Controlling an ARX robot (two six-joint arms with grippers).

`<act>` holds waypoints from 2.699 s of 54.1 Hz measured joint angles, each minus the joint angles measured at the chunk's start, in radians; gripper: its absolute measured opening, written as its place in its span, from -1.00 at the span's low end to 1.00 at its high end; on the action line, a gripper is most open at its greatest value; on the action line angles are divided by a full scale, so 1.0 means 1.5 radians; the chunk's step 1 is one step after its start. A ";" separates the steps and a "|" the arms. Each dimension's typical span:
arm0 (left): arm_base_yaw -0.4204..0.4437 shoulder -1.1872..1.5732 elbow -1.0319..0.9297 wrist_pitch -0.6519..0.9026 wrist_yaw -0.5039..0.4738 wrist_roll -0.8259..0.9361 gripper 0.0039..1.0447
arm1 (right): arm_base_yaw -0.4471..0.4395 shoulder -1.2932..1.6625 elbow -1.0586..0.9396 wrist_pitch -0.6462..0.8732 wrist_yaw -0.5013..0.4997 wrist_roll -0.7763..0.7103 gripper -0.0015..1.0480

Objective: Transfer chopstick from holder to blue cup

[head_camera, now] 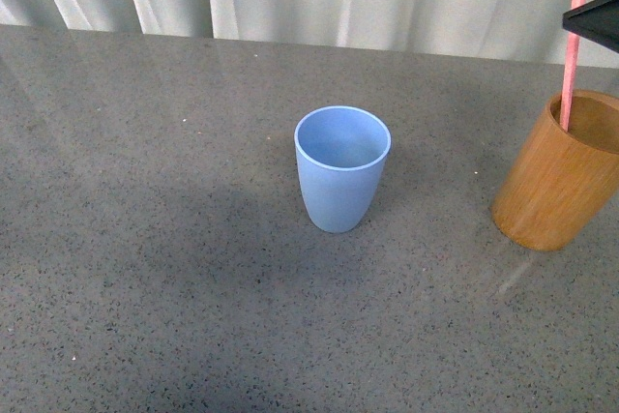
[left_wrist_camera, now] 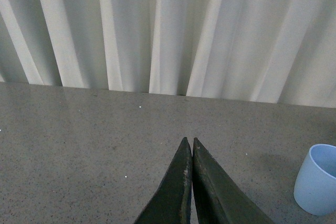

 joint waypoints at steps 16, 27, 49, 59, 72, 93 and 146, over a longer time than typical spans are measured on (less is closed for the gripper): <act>0.000 -0.056 0.000 -0.056 0.000 0.000 -0.94 | 0.024 0.079 0.055 -0.012 0.002 0.010 -0.38; 0.000 -0.169 0.000 -0.171 0.001 0.001 -0.94 | 0.011 0.061 0.055 -0.028 -0.023 0.023 -0.94; 0.000 -0.170 0.000 -0.174 0.000 0.001 -0.94 | -0.037 -0.098 0.101 -0.054 -0.074 0.125 -0.95; 0.000 -0.170 0.000 -0.174 0.000 0.001 -0.94 | 0.084 -0.173 0.102 0.000 0.031 0.215 -0.95; 0.000 -0.170 0.000 -0.174 0.000 0.001 -0.41 | 0.242 -0.025 0.102 0.093 0.157 0.262 -0.95; 0.000 -0.170 0.000 -0.174 0.000 0.001 0.91 | 0.301 0.065 0.161 0.083 0.194 0.281 -0.95; 0.000 -0.170 0.000 -0.174 -0.001 0.001 0.87 | 0.165 -0.302 -0.326 0.369 0.450 0.104 -0.98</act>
